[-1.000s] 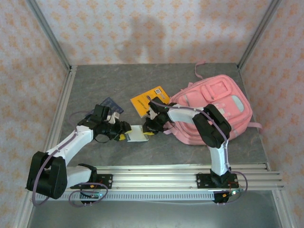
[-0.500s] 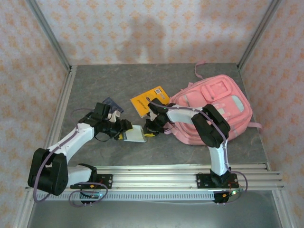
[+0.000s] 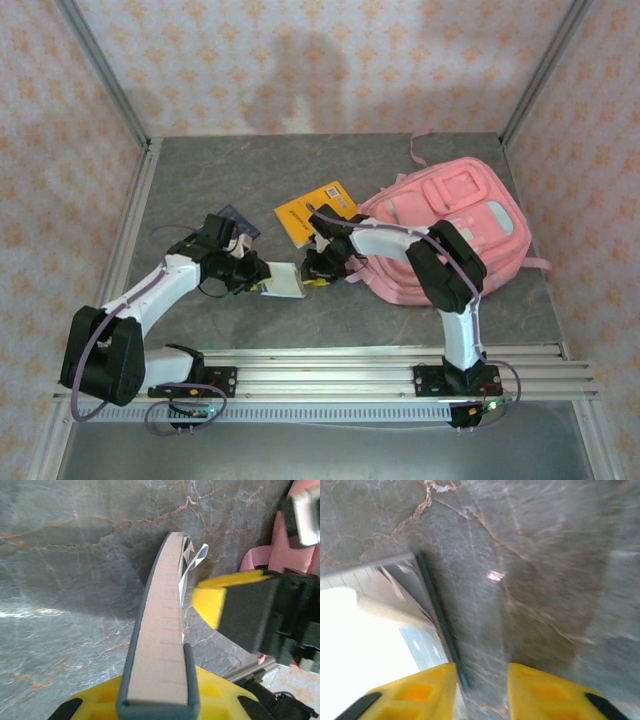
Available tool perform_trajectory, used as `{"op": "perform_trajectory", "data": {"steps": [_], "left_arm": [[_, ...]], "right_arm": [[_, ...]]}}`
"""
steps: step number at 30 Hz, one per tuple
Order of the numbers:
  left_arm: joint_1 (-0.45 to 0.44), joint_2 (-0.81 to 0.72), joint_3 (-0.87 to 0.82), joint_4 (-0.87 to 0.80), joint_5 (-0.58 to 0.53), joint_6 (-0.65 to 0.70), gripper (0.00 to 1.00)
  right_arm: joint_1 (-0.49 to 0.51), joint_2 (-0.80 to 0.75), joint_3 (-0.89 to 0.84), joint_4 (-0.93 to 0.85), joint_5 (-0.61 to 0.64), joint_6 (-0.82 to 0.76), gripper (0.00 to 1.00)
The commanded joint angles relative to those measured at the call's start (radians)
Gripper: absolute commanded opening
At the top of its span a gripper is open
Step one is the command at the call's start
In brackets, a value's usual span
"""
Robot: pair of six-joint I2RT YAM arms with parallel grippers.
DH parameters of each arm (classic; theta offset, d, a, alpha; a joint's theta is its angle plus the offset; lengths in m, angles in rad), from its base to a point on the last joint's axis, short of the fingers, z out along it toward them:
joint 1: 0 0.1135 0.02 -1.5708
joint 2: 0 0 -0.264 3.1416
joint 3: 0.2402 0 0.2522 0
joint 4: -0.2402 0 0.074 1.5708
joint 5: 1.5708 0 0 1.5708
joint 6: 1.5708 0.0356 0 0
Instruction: Pack books, pencil case, and school supplies into a backpack
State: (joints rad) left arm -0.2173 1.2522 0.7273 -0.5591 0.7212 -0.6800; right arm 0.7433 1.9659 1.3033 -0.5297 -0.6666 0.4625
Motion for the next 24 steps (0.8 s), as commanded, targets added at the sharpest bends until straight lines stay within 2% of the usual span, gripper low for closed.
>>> {"op": "perform_trajectory", "data": {"steps": [1, 7, 9, 14, 24], "left_arm": [[-0.006, -0.072, 0.065, -0.115, -0.140, 0.002, 0.00], [-0.018, -0.099, 0.124, -0.132, -0.174, -0.053, 0.00], [-0.030, -0.096, 0.153, -0.129, -0.179, -0.059, 0.00], [-0.050, -0.066, 0.209, -0.120, -0.183, -0.053, 0.00], [-0.052, -0.066, 0.169, -0.099, -0.170, -0.052, 0.00]], "right_arm": [[-0.033, -0.155, 0.084, -0.207, 0.189, -0.088, 0.41], [-0.100, -0.273, 0.196, -0.467, 0.597, -0.260, 0.54], [-0.118, -0.268, 0.204, -0.497, 0.675, -0.292, 0.60], [-0.140, -0.204, 0.231, -0.513, 0.667, -0.299, 0.60], [-0.142, -0.136, 0.215, -0.481, 0.579, -0.269, 0.51]]}}
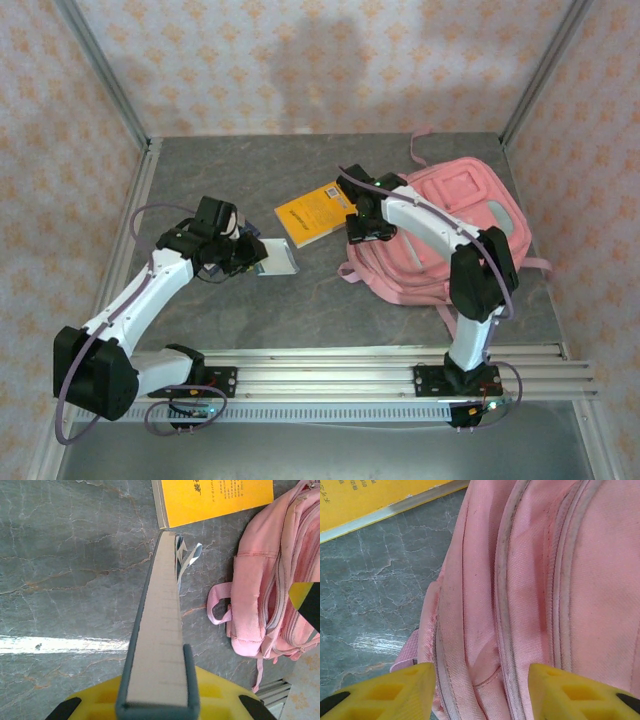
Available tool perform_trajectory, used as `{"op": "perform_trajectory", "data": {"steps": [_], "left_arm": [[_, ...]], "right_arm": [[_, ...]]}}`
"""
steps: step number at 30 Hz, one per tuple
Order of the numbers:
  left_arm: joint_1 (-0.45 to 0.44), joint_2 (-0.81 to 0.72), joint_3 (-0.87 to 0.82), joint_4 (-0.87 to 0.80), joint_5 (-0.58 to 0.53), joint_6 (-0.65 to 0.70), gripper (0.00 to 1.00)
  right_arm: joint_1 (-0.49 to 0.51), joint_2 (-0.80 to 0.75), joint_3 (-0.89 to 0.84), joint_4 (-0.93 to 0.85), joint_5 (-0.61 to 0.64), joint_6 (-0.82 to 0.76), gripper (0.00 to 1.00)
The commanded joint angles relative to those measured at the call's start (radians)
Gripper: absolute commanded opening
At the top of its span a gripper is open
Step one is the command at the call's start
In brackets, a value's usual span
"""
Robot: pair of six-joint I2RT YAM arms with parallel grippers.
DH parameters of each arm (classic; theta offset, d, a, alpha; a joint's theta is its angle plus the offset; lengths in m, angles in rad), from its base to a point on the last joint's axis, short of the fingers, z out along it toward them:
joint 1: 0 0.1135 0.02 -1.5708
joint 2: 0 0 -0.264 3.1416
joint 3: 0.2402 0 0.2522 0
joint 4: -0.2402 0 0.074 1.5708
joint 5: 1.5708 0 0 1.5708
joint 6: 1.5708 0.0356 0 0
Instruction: Pack books, pencil case, and school supplies into a backpack
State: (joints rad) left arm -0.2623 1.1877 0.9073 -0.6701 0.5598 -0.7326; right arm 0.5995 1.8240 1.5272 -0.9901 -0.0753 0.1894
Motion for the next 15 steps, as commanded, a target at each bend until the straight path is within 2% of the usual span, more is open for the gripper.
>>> {"op": "perform_trajectory", "data": {"steps": [1, 8, 15], "left_arm": [[-0.006, 0.000, -0.012, 0.012, -0.008, 0.002, 0.00], [-0.007, 0.009, -0.008, 0.011, -0.004, 0.012, 0.00], [-0.006, 0.014, -0.006, 0.009, -0.007, 0.017, 0.00]], "right_arm": [[0.002, 0.009, -0.014, -0.015, -0.025, 0.009, 0.50], [0.001, 0.045, -0.047, 0.005, -0.014, 0.015, 0.43], [-0.003, 0.018, -0.060, 0.023, 0.023, 0.035, 0.17]]}}
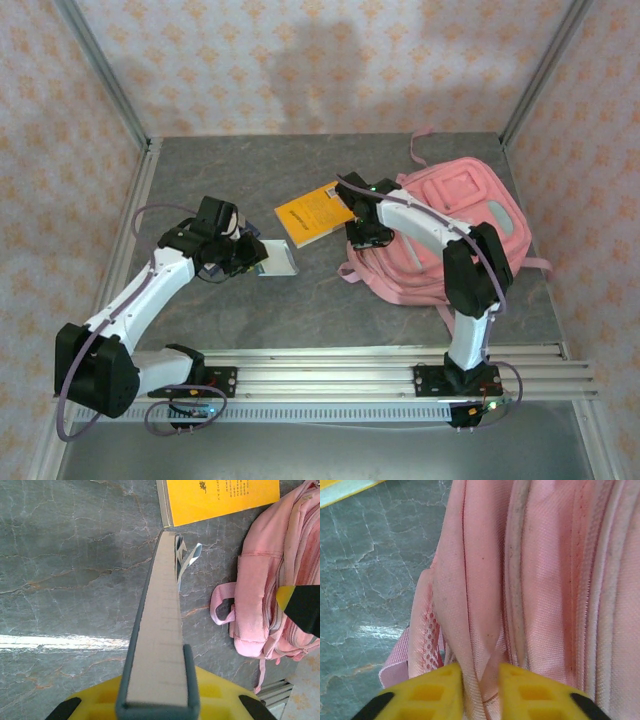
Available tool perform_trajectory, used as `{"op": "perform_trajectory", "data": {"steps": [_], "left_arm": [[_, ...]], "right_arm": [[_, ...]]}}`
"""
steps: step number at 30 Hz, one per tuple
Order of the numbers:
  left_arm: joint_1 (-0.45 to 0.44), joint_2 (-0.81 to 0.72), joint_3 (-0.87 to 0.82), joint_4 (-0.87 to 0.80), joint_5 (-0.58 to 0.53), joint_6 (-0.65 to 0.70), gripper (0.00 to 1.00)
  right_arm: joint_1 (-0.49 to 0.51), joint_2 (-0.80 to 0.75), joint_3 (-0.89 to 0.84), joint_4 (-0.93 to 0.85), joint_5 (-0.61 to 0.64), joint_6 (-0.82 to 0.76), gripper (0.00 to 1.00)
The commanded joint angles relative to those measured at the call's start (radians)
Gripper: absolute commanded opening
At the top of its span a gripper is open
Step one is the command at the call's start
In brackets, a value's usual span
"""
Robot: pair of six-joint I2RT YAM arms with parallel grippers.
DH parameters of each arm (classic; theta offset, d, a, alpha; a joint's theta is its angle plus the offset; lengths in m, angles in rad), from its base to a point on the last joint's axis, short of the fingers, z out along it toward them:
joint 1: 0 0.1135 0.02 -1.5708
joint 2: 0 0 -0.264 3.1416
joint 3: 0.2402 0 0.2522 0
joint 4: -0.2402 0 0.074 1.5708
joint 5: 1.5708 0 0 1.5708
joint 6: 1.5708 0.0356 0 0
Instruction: Pack books, pencil case, and school supplies into a backpack
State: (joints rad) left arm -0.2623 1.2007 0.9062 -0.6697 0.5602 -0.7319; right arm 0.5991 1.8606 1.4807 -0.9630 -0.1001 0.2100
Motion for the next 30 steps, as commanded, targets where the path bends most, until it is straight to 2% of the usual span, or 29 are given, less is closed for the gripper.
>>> {"op": "perform_trajectory", "data": {"steps": [1, 4, 12, 19, 23, 30], "left_arm": [[-0.006, 0.002, -0.004, 0.011, -0.007, 0.017, 0.00], [-0.006, 0.009, -0.001, 0.011, -0.005, 0.017, 0.00], [-0.025, 0.022, 0.065, 0.060, 0.050, 0.000, 0.00], [-0.143, 0.092, 0.203, 0.170, 0.081, -0.040, 0.00], [-0.210, 0.183, 0.286, 0.239, 0.101, -0.087, 0.00], [-0.319, 0.367, 0.386, 0.388, 0.118, -0.176, 0.00]], "right_arm": [[-0.002, -0.029, -0.014, -0.001, 0.050, 0.016, 0.12], [-0.002, -0.050, -0.016, -0.001, 0.061, 0.012, 0.00], [-0.002, -0.152, 0.032, -0.040, 0.084, -0.003, 0.00], [-0.002, -0.278, 0.090, -0.106, 0.027, -0.003, 0.00], [-0.017, -0.374, 0.132, -0.120, -0.033, -0.020, 0.00], [-0.166, -0.474, 0.210, -0.144, -0.187, -0.018, 0.00]]}}
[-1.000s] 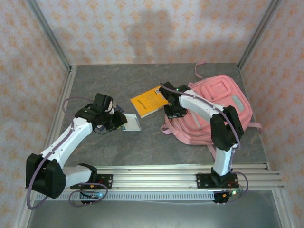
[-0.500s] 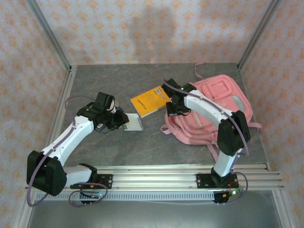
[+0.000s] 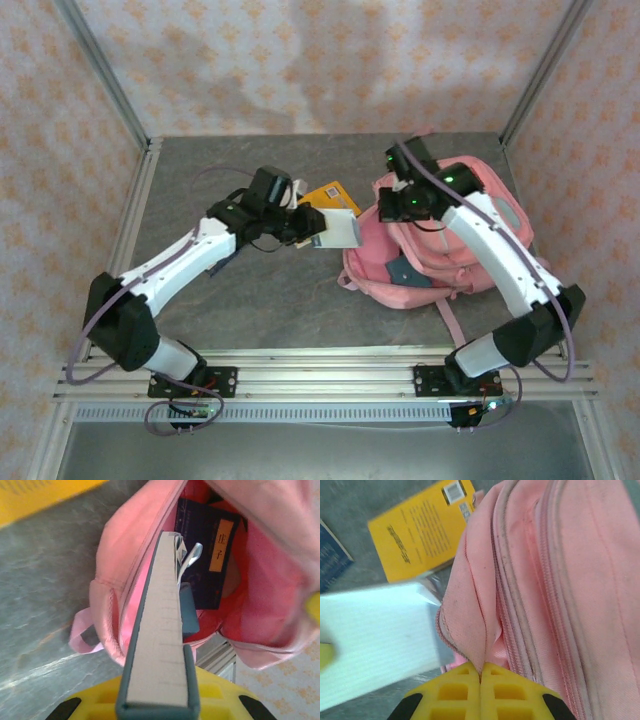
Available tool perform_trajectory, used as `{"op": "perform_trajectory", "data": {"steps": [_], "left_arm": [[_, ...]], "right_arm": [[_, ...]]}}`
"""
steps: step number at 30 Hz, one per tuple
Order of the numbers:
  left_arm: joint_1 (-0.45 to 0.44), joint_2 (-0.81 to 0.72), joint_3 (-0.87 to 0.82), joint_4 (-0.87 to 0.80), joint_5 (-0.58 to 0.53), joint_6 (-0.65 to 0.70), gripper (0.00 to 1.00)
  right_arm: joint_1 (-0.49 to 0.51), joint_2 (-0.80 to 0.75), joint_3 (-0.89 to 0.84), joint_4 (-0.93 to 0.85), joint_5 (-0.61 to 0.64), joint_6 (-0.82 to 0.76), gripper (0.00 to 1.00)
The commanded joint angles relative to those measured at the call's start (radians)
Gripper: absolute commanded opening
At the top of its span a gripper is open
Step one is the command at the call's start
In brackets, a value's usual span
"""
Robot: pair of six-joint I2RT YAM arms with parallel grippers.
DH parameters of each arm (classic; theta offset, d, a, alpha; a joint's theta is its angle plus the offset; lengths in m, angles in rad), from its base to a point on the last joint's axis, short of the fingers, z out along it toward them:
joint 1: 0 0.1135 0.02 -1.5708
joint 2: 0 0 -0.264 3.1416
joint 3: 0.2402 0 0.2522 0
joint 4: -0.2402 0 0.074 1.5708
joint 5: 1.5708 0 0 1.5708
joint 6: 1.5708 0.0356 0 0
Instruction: Pack books, pencil case, and school supplies into a backpack
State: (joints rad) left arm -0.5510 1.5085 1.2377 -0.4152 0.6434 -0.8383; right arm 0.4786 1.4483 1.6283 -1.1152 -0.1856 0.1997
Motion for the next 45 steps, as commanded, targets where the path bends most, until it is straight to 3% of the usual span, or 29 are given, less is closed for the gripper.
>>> {"op": "perform_trajectory", "data": {"steps": [1, 14, 22, 23, 27, 30, 36, 41, 45], "left_arm": [[-0.043, 0.088, 0.069, 0.159, 0.042, -0.090, 0.00], [-0.179, 0.465, 0.364, 0.411, 0.091, -0.289, 0.00], [-0.286, 0.824, 0.784, 0.413, 0.068, -0.358, 0.02], [-0.296, 0.873, 0.834, 0.432, 0.062, -0.378, 0.10], [-0.320, 0.937, 0.904, 0.506, 0.043, -0.430, 0.63], [-0.323, 0.916, 0.928, 0.422, 0.023, -0.364, 0.86], [-0.313, 0.852, 0.904, 0.306, 0.032, -0.286, 0.88], [-0.271, 0.703, 0.756, 0.144, 0.001, -0.143, 0.88], [-0.231, 0.581, 0.583, 0.169, 0.024, -0.120, 0.86]], "right_arm": [[-0.064, -0.066, 0.068, 0.003, -0.125, -0.006, 0.00], [-0.173, -0.101, 0.120, 0.006, -0.249, 0.053, 0.00], [-0.177, -0.088, 0.136, 0.073, -0.278, 0.111, 0.00], [-0.177, -0.089, 0.128, 0.088, -0.281, 0.122, 0.00], [-0.178, -0.102, 0.100, 0.127, -0.251, 0.146, 0.00], [-0.180, -0.107, 0.085, 0.132, -0.228, 0.146, 0.00], [-0.196, -0.129, 0.048, 0.136, -0.185, 0.135, 0.00], [-0.211, -0.157, 0.008, 0.124, -0.104, 0.118, 0.00], [-0.214, -0.189, -0.054, 0.154, -0.068, 0.121, 0.00]]}}
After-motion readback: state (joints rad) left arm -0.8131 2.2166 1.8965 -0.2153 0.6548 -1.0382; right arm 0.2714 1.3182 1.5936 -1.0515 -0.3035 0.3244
